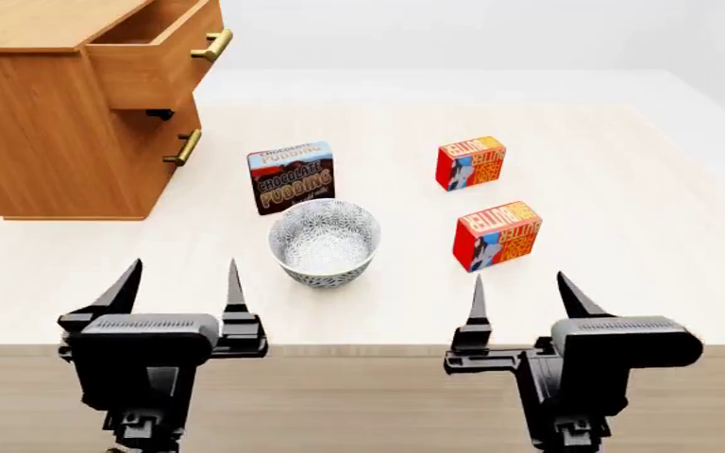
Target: Put the butter at the front in the top drawer of the cabinet and close it.
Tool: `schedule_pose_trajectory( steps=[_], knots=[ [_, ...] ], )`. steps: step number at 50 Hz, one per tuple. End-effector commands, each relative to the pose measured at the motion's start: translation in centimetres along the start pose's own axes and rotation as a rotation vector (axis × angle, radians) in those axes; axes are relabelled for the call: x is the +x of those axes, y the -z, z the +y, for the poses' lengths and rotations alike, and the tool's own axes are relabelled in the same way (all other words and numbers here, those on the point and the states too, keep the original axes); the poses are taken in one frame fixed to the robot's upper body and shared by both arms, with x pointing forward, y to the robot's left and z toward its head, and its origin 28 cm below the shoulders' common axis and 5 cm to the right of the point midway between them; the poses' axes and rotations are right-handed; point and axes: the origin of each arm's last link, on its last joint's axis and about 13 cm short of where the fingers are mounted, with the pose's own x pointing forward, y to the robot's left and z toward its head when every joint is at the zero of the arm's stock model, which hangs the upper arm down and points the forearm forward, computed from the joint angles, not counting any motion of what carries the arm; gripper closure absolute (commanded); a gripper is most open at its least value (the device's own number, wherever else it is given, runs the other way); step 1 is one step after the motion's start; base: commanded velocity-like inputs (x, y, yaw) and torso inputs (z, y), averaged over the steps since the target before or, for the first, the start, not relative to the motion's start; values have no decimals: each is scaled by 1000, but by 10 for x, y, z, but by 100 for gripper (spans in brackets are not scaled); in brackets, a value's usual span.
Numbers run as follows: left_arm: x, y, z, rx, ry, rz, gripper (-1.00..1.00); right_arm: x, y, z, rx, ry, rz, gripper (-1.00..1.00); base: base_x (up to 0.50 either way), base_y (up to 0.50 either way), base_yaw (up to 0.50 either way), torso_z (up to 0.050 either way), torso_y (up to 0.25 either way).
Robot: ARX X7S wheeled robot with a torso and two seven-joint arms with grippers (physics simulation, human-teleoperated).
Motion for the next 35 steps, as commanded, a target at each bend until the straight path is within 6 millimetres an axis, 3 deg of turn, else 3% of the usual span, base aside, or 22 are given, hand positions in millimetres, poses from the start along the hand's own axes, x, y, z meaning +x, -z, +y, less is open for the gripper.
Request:
schedule_pose_trajectory(
  steps=[1, 4, 12, 26, 35],
  knots=[
    [13, -61, 8, 47, -16, -132, -100, -3, -64, -5, 13, -33, -63, -100, 0, 0, 0, 0, 0],
    [17, -72, 7, 90, 20, -133, -100, 2, -73, -6, 96, -91, -45, -100, 0, 0, 0, 0, 0],
    [25, -94, 9, 54, 50, -65, -100, 18, -95, -5, 109, -111, -3, -100, 0, 0, 0, 0, 0],
    [60, -135, 10, -31, 135, 49, -100, 55, -123, -7, 249, -137, 202, -100, 0, 0, 0, 0, 0],
    [70, -162, 15, -31, 127, 12, -100, 63, -140, -7, 258, -158, 172, -100, 0, 0, 0, 0, 0]
  ],
)
